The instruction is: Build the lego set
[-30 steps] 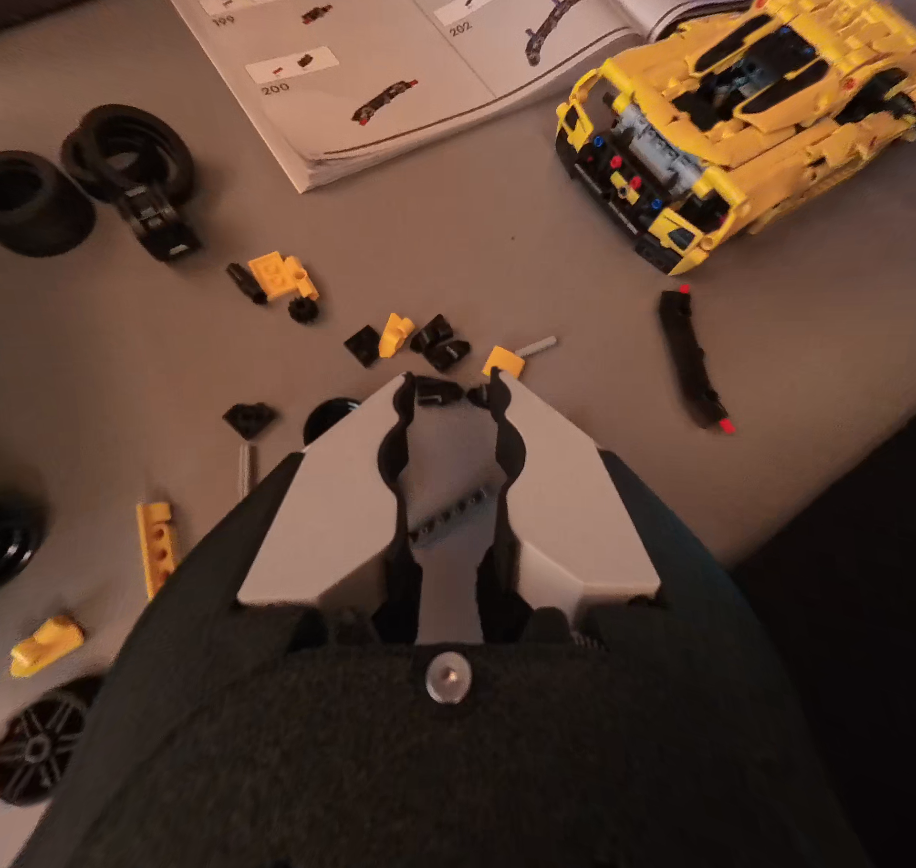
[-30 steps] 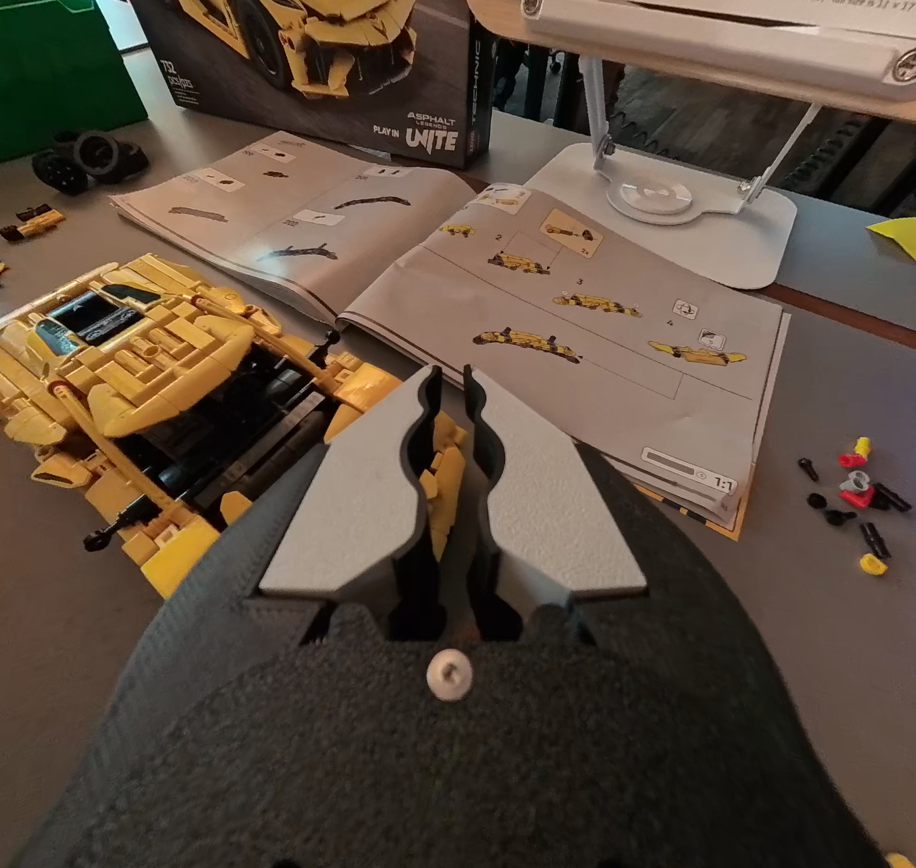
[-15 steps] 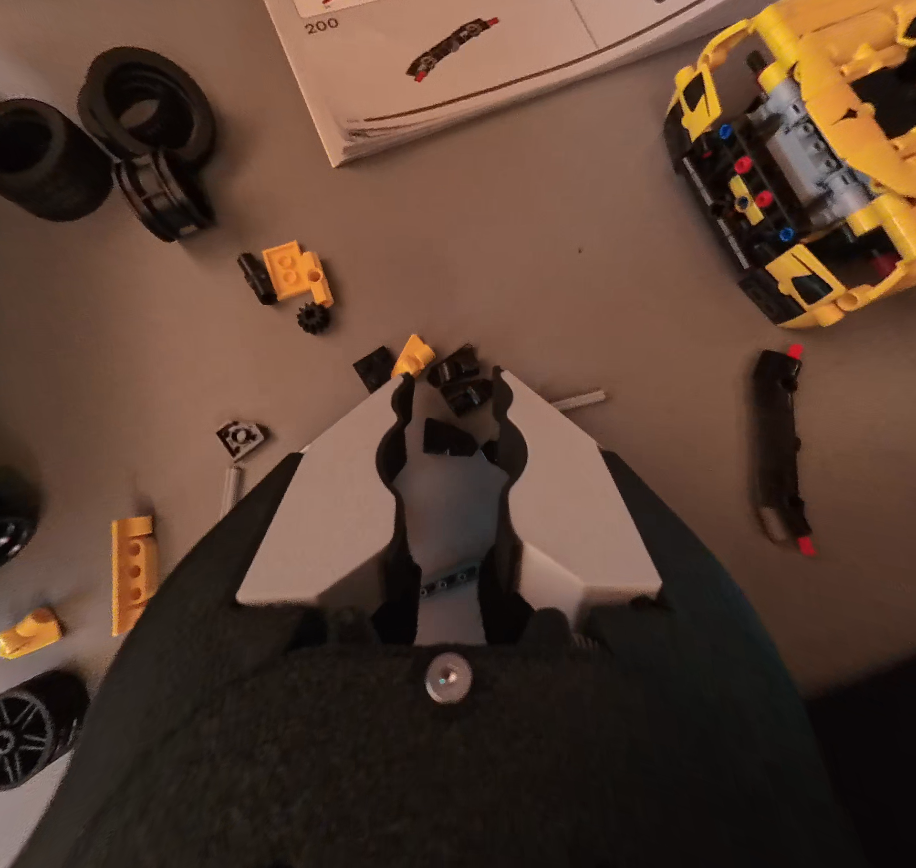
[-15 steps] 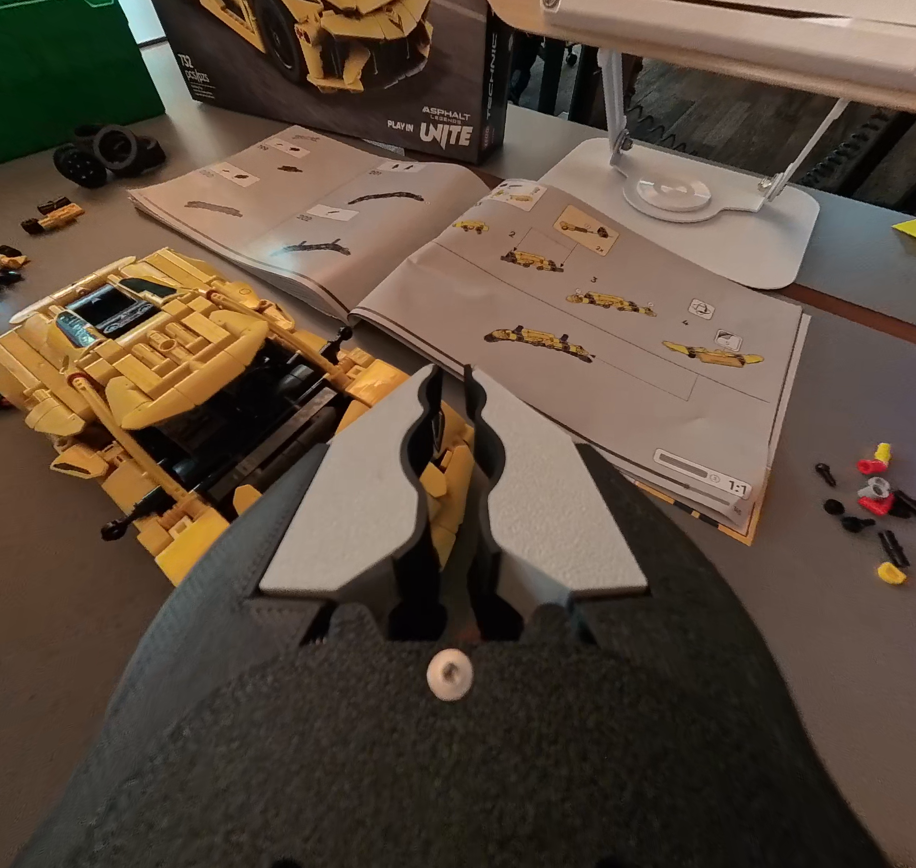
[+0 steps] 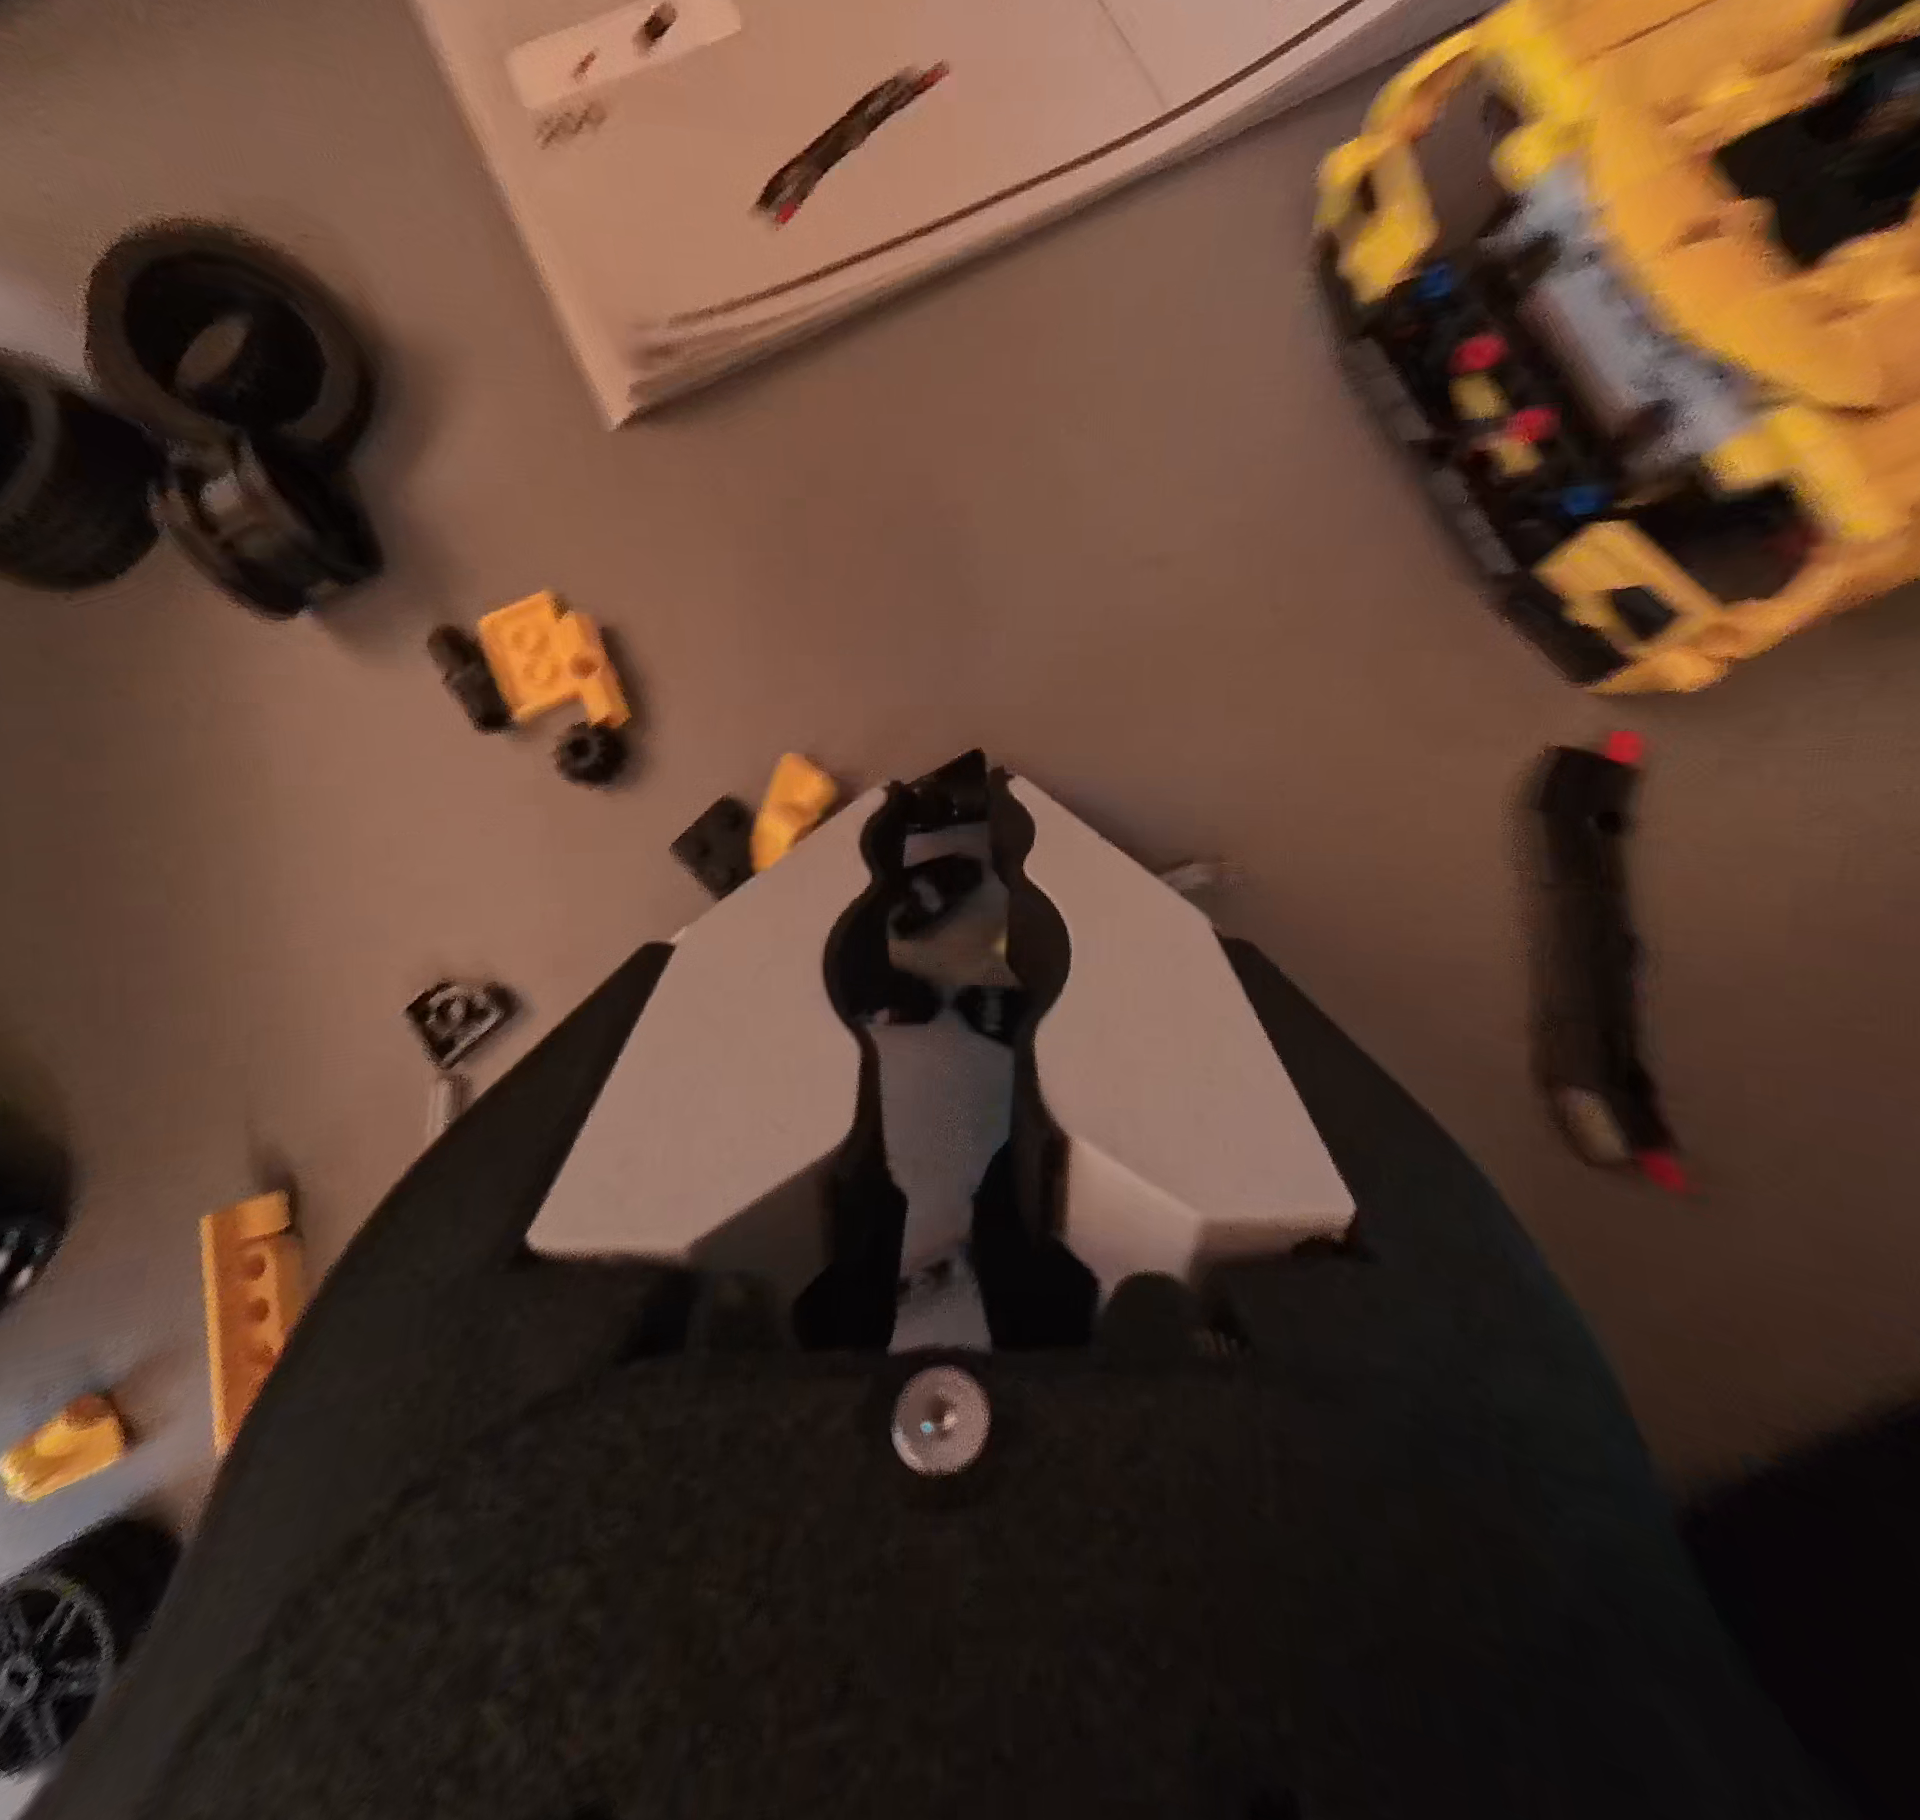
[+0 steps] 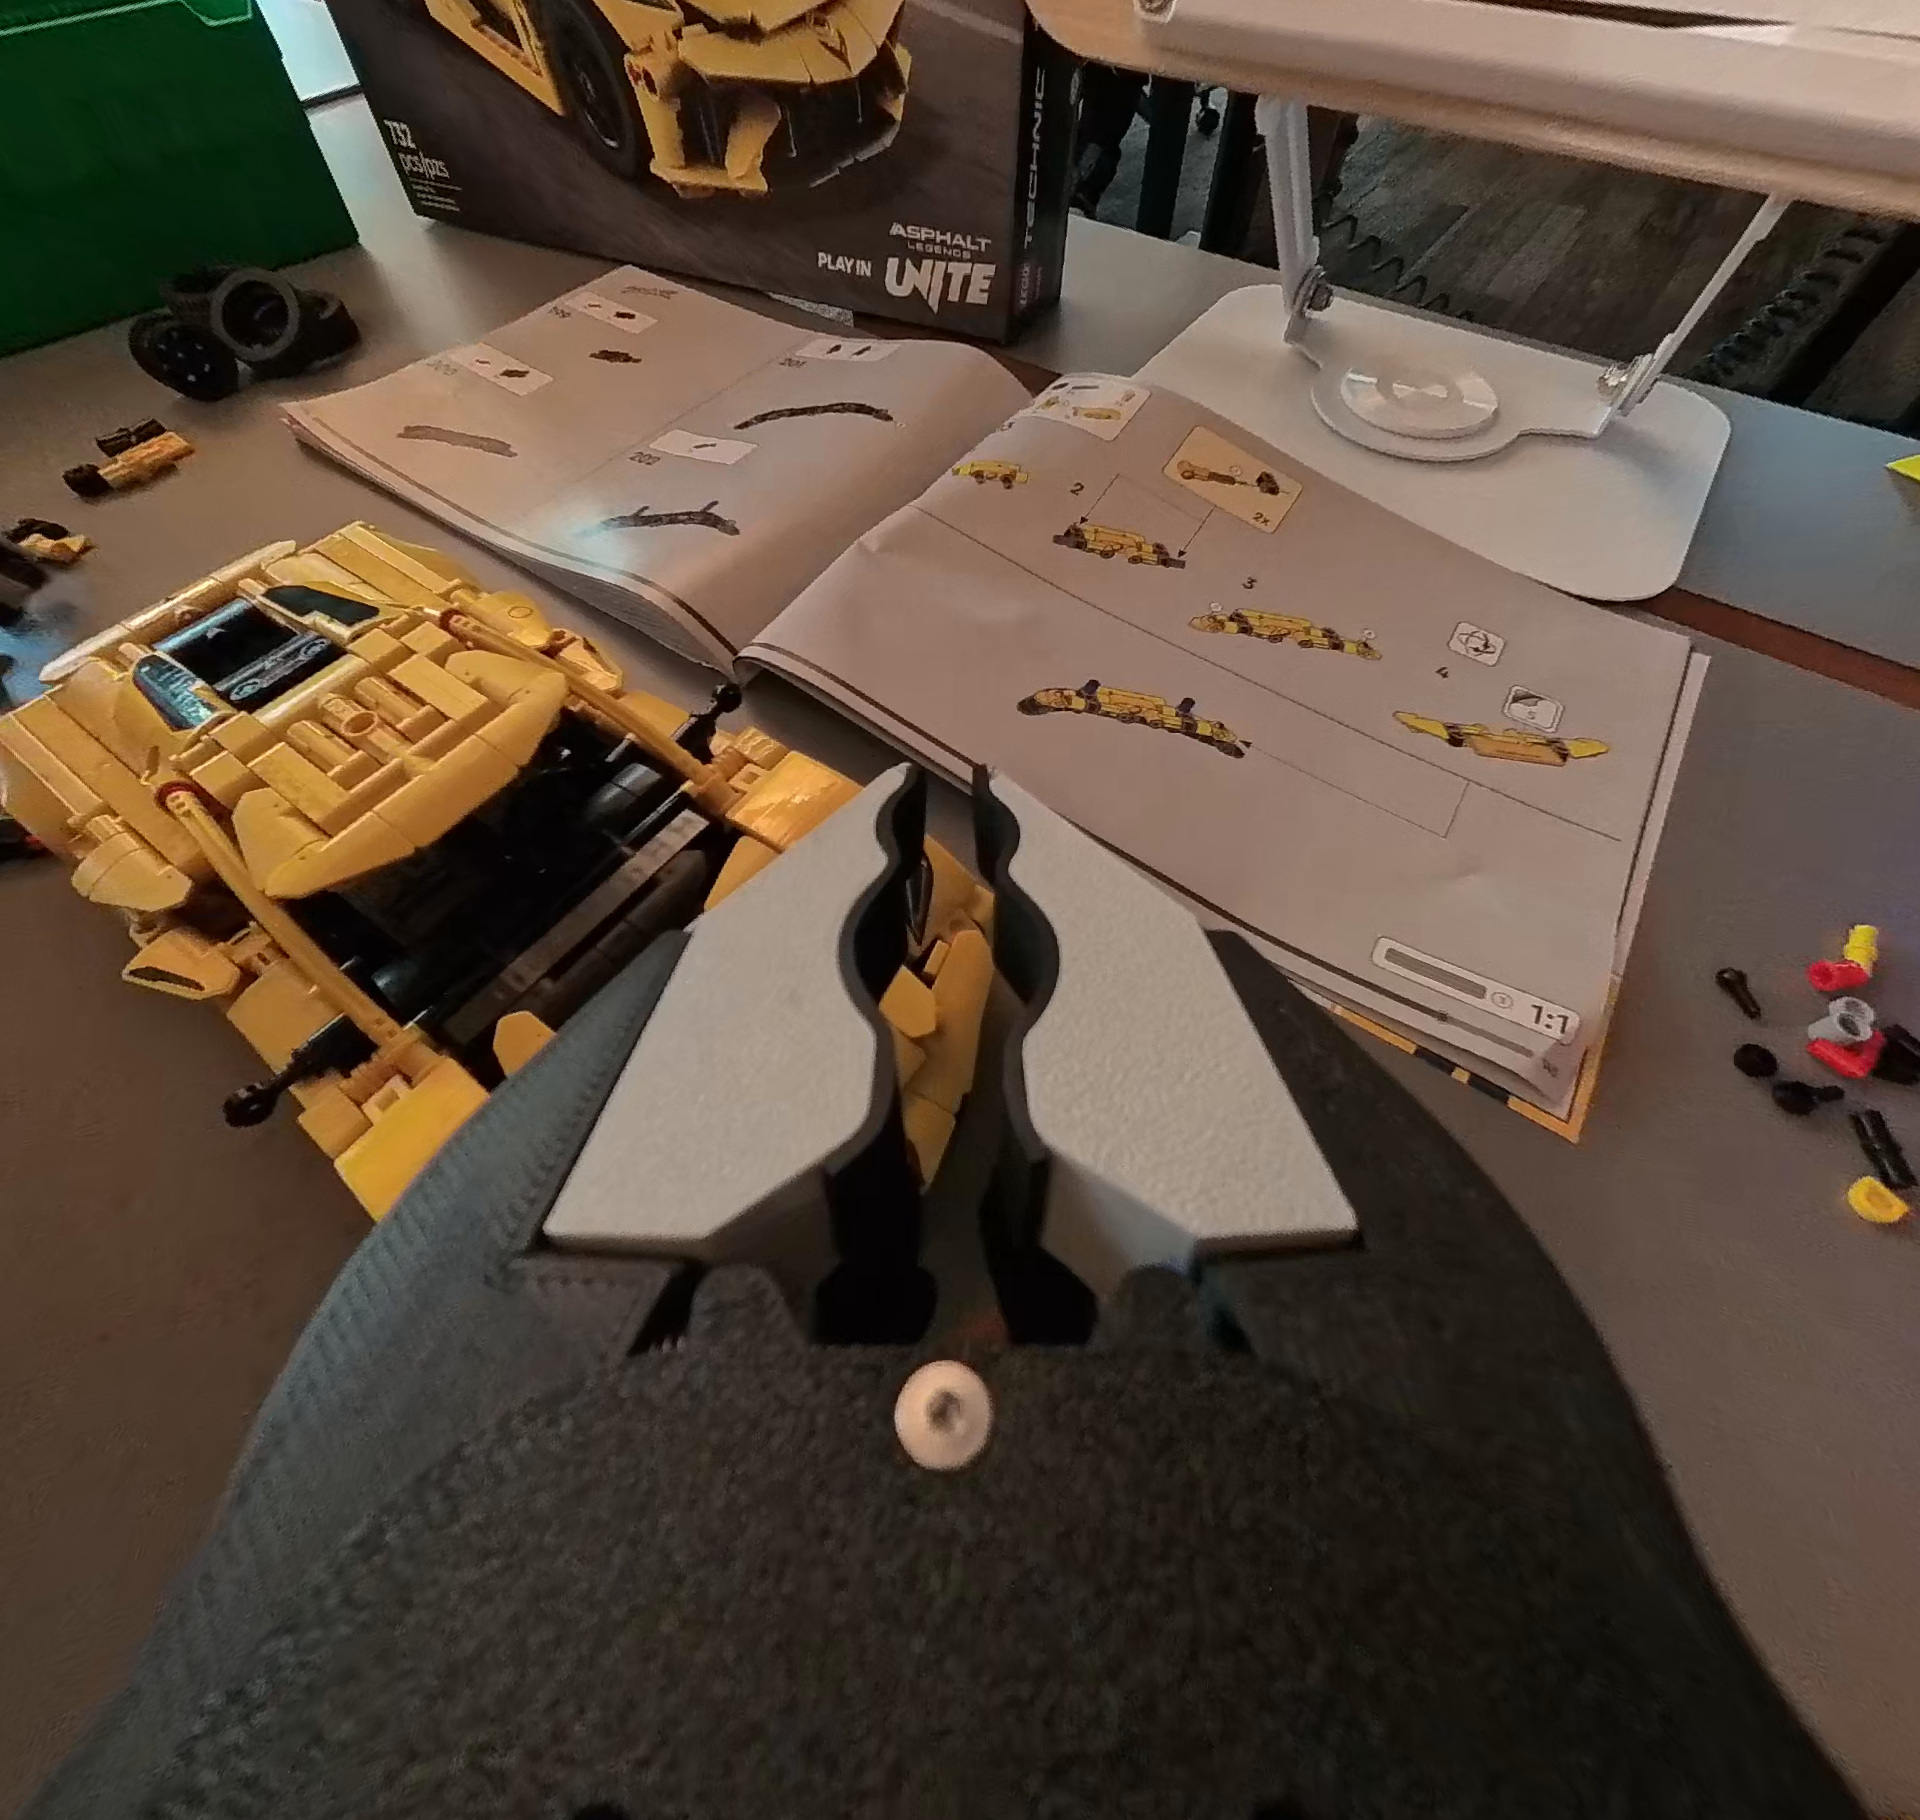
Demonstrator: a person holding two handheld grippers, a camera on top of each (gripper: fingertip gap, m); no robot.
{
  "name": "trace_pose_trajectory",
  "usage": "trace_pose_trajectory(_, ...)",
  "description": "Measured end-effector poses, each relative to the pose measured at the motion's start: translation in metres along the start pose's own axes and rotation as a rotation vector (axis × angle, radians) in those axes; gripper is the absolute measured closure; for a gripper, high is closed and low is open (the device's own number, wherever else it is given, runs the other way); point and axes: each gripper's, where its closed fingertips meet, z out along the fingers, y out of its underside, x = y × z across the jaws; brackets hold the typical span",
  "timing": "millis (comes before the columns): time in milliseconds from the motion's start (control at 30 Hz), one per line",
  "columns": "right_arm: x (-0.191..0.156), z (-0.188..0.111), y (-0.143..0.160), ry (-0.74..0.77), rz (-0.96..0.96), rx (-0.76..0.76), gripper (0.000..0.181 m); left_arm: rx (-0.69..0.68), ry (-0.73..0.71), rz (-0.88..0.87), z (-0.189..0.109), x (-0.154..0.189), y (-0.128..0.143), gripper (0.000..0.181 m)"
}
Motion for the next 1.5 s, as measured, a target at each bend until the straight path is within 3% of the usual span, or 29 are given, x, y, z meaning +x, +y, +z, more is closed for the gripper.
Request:
trace_pose_trajectory(100,0.001,0.0,0.0,0.002,0.001,0.001,0.173,0.144,0.236,0.164,-0.027,0.068,-0.025,0.166)
trace_pose_trajectory(167,0.0,0.0,0.001,-0.001,0.001,-0.002,0.173,0.178,0.447,0.225,-0.043,0.128,-0.027,0.166)
trace_pose_trajectory(233,-0.001,0.001,0.001,-0.004,0.0,-0.004,0.172,0.148,0.515,0.268,-0.042,0.162,-0.019,0.166)
trace_pose_trajectory(333,-0.002,0.001,0.001,-0.006,-0.004,-0.006,0.173,0.071,0.494,0.312,-0.024,0.177,-0.005,0.166)
trace_pose_trajectory(467,-0.001,0.0,0.001,-0.008,0.004,-0.004,0.173,-0.039,0.405,0.348,-0.005,0.171,0.009,0.166)
trace_pose_trajectory(633,-0.002,0.001,0.002,-0.011,0.002,-0.008,0.172,-0.026,0.419,0.369,-0.003,0.179,0.01,0.166)
trace_pose_trajectory(800,-0.002,0.001,0.003,-0.014,0.003,-0.014,0.173,0.071,0.457,0.277,-0.021,0.165,-0.007,0.153)
trace_pose_trajectory(900,-0.003,0.001,0.002,-0.021,0.005,-0.012,0.172,0.115,0.328,0.178,-0.032,0.101,-0.018,0.153)
trace_pose_trajectory(1000,-0.005,0.001,0.002,-0.028,0.004,-0.014,0.173,0.081,0.152,0.131,-0.03,0.03,-0.008,0.153)
trace_pose_trajectory(1067,-0.006,0.002,0.003,-0.031,0.002,-0.019,0.173,0.053,0.118,0.1,-0.024,0.004,0.0,0.153)
trace_pose_trajectory(1433,-0.005,0.006,0.011,-0.034,0.004,-0.048,0.172,-0.039,0.125,0.093,-0.002,-0.015,0.023,0.153)
trace_pose_trajectory(1500,-0.005,0.006,0.011,-0.035,0.004,-0.049,0.172,-0.034,0.137,0.092,-0.001,-0.012,0.023,0.161)
